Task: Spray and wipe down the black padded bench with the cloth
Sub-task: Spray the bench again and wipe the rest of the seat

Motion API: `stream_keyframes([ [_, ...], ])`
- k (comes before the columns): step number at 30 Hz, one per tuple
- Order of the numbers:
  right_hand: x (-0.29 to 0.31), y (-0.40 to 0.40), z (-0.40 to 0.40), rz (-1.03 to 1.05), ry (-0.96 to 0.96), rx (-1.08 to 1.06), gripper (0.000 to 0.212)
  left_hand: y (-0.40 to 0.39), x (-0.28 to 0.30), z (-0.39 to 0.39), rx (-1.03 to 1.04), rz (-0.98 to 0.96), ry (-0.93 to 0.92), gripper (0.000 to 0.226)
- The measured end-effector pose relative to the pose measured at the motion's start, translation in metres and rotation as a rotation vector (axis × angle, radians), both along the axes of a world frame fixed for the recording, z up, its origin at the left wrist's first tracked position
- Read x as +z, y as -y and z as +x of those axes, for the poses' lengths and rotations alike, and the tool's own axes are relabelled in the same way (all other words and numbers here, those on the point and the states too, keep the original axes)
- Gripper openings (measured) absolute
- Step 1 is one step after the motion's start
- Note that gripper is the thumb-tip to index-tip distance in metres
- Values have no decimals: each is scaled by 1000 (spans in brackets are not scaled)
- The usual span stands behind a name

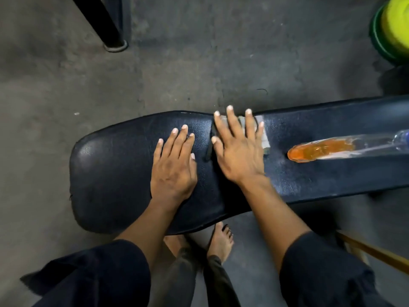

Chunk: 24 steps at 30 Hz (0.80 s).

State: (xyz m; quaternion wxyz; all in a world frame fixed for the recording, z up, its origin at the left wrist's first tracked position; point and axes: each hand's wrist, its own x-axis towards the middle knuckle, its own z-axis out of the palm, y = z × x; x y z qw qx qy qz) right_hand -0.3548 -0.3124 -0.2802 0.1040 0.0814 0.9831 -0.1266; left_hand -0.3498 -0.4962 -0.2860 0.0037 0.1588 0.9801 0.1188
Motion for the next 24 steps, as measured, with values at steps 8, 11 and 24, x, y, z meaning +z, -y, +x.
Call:
stream_keyframes([
  [8,9,-5,81,22,63,91,67,-2,2,-4,1,-19,33,55],
  [11,9,-13,54,20,83,-12,64,-1,2,-4,2,-17,47,55],
  [24,17,30,74,-6,90,143,67,3,8,-6,-8,38,141,54],
])
